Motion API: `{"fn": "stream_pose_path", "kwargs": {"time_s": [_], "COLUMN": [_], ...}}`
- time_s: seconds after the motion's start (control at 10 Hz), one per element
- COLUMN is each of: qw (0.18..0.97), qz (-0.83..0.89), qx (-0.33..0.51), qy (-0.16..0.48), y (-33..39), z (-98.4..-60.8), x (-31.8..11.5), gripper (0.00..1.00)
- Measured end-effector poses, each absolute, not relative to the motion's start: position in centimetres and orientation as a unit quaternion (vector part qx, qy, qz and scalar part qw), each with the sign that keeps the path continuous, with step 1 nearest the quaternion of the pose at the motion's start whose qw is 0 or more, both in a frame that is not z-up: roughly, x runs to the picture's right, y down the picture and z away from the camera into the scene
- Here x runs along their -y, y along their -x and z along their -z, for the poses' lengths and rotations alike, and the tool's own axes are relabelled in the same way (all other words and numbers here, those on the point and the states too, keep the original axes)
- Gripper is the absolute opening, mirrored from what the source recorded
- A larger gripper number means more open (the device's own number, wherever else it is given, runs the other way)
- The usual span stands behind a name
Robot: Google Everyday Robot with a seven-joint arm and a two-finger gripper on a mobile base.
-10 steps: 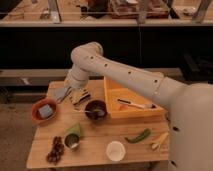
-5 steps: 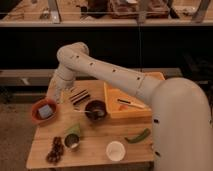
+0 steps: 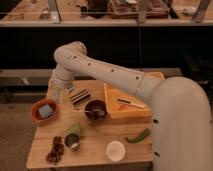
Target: Place sponge in table surface
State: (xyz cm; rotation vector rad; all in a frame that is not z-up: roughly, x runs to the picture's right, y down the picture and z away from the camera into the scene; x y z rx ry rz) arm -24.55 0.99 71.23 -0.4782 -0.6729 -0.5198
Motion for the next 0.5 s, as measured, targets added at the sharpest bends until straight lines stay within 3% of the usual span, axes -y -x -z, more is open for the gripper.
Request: {"fn": "stream_pose_path", "kwargs": {"time_s": [0.5], "qw": [0.871], "qz": [0.262], "qx": [0.31], "qy": [0.276], "y": [28.3], "z": [-79.3], "x": [-4.3], "gripper": [0.65]}}
